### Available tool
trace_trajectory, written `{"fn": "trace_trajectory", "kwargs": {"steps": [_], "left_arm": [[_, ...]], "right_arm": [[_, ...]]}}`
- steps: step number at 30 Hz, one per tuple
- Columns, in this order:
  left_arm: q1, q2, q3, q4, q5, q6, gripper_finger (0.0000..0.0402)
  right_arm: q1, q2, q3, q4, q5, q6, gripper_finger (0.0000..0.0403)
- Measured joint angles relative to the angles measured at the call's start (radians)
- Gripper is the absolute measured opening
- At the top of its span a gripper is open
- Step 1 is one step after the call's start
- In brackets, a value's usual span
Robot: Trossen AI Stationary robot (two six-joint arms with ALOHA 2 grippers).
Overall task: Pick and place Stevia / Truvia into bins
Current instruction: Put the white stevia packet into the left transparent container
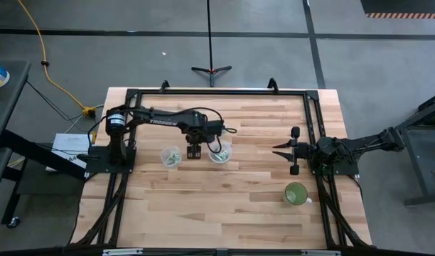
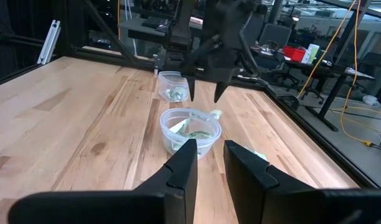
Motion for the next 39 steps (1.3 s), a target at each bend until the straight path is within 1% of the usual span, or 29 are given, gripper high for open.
{"fn": "trace_trajectory", "kwargs": {"steps": [3,6,12,19,23,26,29,35,39], "left_arm": [[0.001,0.000,0.000,0.012,-0.028,-0.026,0.0312],[0.001,0.000,0.000,0.028,-0.077,-0.024,0.0311],[0.007,0.000,0.001,0.067,-0.077,0.060,0.0273],[0.007,0.000,0.001,0.064,-0.095,0.194,0.0228],[0.007,0.015,0.002,0.081,-0.099,0.256,0.0208],[0.007,0.022,0.002,0.086,-0.114,0.264,0.0199],[0.007,0.033,0.000,0.070,-0.130,0.275,0.0199],[0.007,0.060,0.001,0.079,-0.185,0.294,0.0213],[0.007,0.069,0.001,0.082,-0.185,0.300,0.0218]], "right_arm": [[0.000,0.000,0.000,0.000,0.000,0.000,0.0071],[0.000,0.000,0.000,0.001,0.000,0.000,0.0071],[0.000,0.000,0.000,0.002,0.000,0.000,0.0071],[0.000,0.000,0.000,0.002,0.000,0.000,0.0071],[0.000,0.000,0.000,0.000,0.000,0.000,0.0071],[0.000,0.000,0.000,-0.001,0.000,0.000,0.0071],[0.000,0.000,0.000,-0.001,0.000,0.000,0.0071],[0.000,0.001,0.000,-0.003,-0.001,0.000,0.0071],[0.000,0.007,0.000,-0.004,-0.001,0.000,0.0071]]}}
